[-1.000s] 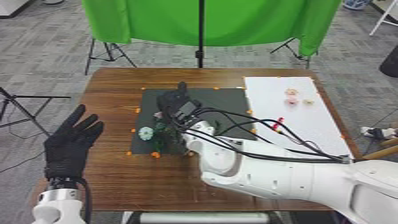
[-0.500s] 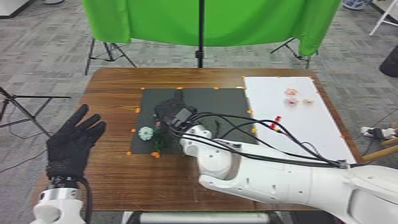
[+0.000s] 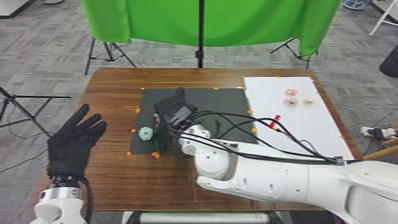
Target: Arrange flowers
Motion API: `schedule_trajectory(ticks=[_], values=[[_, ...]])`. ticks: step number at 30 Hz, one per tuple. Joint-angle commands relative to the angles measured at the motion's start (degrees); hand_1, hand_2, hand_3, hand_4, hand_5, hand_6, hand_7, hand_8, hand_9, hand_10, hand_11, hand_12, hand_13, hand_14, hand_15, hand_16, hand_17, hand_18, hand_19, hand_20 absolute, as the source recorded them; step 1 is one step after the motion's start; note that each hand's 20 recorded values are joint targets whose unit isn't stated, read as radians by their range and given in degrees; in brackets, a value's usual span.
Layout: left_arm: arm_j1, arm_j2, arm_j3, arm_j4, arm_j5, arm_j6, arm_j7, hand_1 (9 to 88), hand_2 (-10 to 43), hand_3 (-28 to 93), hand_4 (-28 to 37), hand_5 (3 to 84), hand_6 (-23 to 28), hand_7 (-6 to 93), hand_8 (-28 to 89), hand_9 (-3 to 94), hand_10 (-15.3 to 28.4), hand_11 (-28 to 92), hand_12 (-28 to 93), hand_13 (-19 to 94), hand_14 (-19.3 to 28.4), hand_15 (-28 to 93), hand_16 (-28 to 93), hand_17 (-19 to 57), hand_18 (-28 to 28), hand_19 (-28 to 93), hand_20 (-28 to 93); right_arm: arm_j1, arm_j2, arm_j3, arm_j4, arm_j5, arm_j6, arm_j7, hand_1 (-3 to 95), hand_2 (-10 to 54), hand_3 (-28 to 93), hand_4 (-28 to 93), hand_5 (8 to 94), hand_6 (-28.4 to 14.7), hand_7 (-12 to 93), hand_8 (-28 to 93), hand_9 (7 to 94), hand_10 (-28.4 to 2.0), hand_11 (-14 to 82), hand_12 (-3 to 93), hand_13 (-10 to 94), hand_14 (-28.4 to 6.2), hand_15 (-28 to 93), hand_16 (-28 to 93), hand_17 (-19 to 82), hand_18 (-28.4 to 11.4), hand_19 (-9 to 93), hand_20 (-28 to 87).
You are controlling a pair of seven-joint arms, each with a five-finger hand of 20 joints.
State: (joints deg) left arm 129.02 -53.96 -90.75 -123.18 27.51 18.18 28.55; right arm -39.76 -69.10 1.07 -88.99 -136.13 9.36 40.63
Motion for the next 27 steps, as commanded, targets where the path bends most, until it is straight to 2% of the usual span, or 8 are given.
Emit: schedule_trajectory(ticks=[1, 7, 15, 20, 23, 24, 26, 27], values=[[0.62, -0.56, 0.09, 0.20, 0.34, -0.51, -0.06, 23.2, 6.2, 84, -25.8, 38.2, 9.8, 9.4, -8, 36.5, 21.1, 28, 11, 25, 28.1, 62, -11, -7.9, 27.1, 58, 7, 0.78, -0.93, 1.23, 0.43, -0.80, -2.38, 2.48, 37.4, -9.5, 77, -28, 68.0, 4.6, 16, -14, 73.4, -10.4, 52.2, 21.5, 58, -9.5, 83, 23, 12, -22.1, 77, 52], [0.83, -0.81, 0.07, 0.08, 0.55, -0.38, -0.23, 23.2, 6.2, 84, -25.7, 38.3, 9.9, 9.3, -8, 36.5, 21.1, 28, 11, 25, 28.1, 62, -11, -7.9, 27.2, 58, 7, 1.14, -0.71, 1.15, 0.55, 0.23, -2.36, 4.71, 37.8, -9.5, 77, -28, 68.1, 4.1, 16, -14, 73.4, -10.8, 52.4, 21.1, 58, -10.3, 83, 22, 12, -22.7, 77, 52], [1.18, -1.61, -0.43, -0.06, 0.95, -0.60, -0.82, 23.3, 6.3, 84, -25.8, 38.3, 9.9, 9.3, -8, 36.5, 21.1, 28, 11, 25, 28.1, 62, -11, -7.9, 27.1, 58, 7, -0.72, 0.40, 4.03, -3.03, 0.74, -1.50, -1.73, 37.8, -9.5, 77, -28, 68.5, 3.9, 16, -14, 73.2, -10.9, 52.5, 20.9, 57, -10.6, 83, 22, 11, -22.9, 77, 52], [1.09, -1.98, -0.09, -0.09, 0.90, -0.35, -0.55, 23.2, 6.2, 84, -25.6, 38.2, 9.8, 9.3, -8, 36.5, 21.1, 28, 11, 25, 28.1, 62, -11, -7.9, 27.1, 58, 7, -1.32, 0.42, 4.32, -5.05, 0.70, -2.36, -2.84, 34.1, -9.5, 77, -28, 66.7, 3.5, 15, -13, 71.0, -11.2, 52.7, 21.1, 54, -11.6, 83, 22, 9, -23.0, 74, 51], [2.03, -2.04, -0.55, -0.33, 0.86, -0.18, -0.65, 23.3, 6.2, 84, -25.7, 38.2, 9.8, 9.3, -8, 36.5, 21.1, 28, 11, 25, 28.1, 62, -11, -7.9, 27.1, 58, 7, -1.95, 1.24, 5.63, -6.65, 1.93, -3.30, -3.80, 33.0, -9.5, 78, -28, 66.1, 3.5, 15, -13, 69.3, -11.3, 53.0, 21.0, 53, -11.9, 83, 22, 8, -23.1, 74, 51], [2.59, -1.83, -0.66, -0.45, 0.65, 0.02, -0.13, 23.2, 6.2, 84, -25.7, 38.2, 9.8, 9.3, -8, 36.5, 21.0, 28, 11, 25, 28.2, 62, -11, -7.9, 27.1, 58, 7, -2.57, 1.21, 6.49, -6.73, 1.24, -4.51, -4.55, 32.7, -9.5, 78, -28, 65.9, 3.5, 15, -13, 69.1, -11.5, 53.0, 21.0, 53, -11.9, 83, 21, 8, -23.1, 73, 51], [2.86, -2.33, -0.51, -0.65, 0.31, 0.34, 0.10, 23.2, 6.1, 84, -25.7, 38.2, 9.8, 9.3, -8, 36.5, 21.1, 28, 11, 25, 28.2, 62, -11, -7.9, 27.1, 58, 7, -2.31, 2.07, 6.09, -7.20, 0.47, -4.80, -4.02, 32.4, -9.5, 78, -28, 65.3, 3.5, 15, -13, 68.6, -11.7, 52.9, 20.9, 52, -12.0, 83, 21, 8, -23.1, 73, 51], [2.71, -2.89, -0.49, -0.66, 0.67, 0.17, -0.43, 23.2, 6.1, 84, -25.7, 38.2, 9.8, 9.3, -8, 36.5, 21.1, 28, 11, 25, 28.3, 62, -11, -7.9, 27.1, 58, 7, -3.20, 2.91, 7.14, -8.03, 0.39, -5.21, -3.85, 32.2, -9.5, 78, -28, 64.7, 3.5, 15, -13, 67.8, -11.9, 52.8, 20.8, 52, -12.2, 83, 21, 7, -23.0, 73, 51]])
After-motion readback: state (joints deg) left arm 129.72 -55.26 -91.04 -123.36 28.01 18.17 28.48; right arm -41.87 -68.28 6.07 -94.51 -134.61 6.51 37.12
